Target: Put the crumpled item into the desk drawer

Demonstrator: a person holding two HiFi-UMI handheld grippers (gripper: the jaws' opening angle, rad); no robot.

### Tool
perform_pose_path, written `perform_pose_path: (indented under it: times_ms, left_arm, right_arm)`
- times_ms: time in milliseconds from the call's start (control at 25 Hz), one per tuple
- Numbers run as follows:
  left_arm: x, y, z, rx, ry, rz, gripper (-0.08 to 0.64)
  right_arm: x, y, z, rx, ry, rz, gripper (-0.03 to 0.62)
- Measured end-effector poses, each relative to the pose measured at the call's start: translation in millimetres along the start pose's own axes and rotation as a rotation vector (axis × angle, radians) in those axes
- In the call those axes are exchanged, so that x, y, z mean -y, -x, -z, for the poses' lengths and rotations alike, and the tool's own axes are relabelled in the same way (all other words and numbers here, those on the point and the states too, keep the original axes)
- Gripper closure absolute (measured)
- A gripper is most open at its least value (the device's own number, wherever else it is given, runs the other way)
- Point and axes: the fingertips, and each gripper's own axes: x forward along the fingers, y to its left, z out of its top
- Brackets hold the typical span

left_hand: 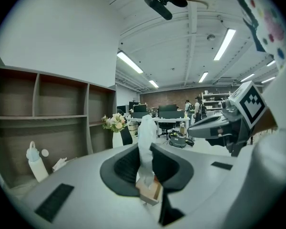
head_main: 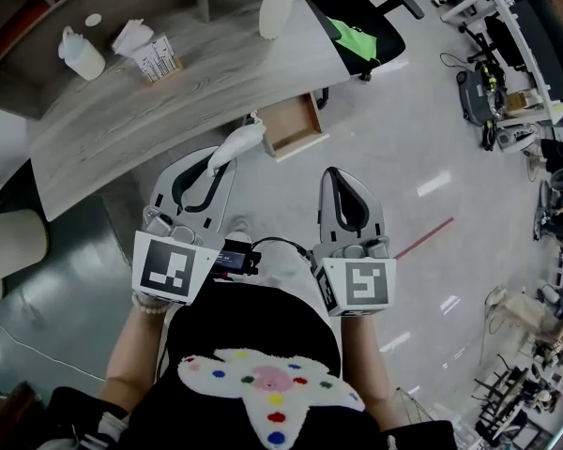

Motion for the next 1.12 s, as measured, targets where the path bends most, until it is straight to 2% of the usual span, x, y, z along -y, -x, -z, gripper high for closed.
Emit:
perform_pose_path:
  times_ms: [160, 320, 840, 1120]
  left_arm:
    - [-5.0, -9.3, 10.1, 0.002, 0.026, 0.011, 0.502]
    - [1.4, -15.8, 10.9, -0.01, 0.033, 0.006, 0.502]
    - [16.1, -22.7, 15.1, -0.036, 0.059, -0.09, 0.502]
    - [23.3, -20.3, 16.9, -0.038, 0.048, -0.109, 0.502]
  right_arm:
    - [1.8, -11.1, 12.6, -0.059, -0.003, 0.014, 0.588]
    - [7.4, -15.2, 5.5, -0.023, -0.012, -0.013, 0.588]
    - [27.1, -11.1, 21.3, -0.032, 0.013, -0.085, 0.588]
    - [27.4, -12.9, 25.1, -0.031, 0.019, -0.124, 0.588]
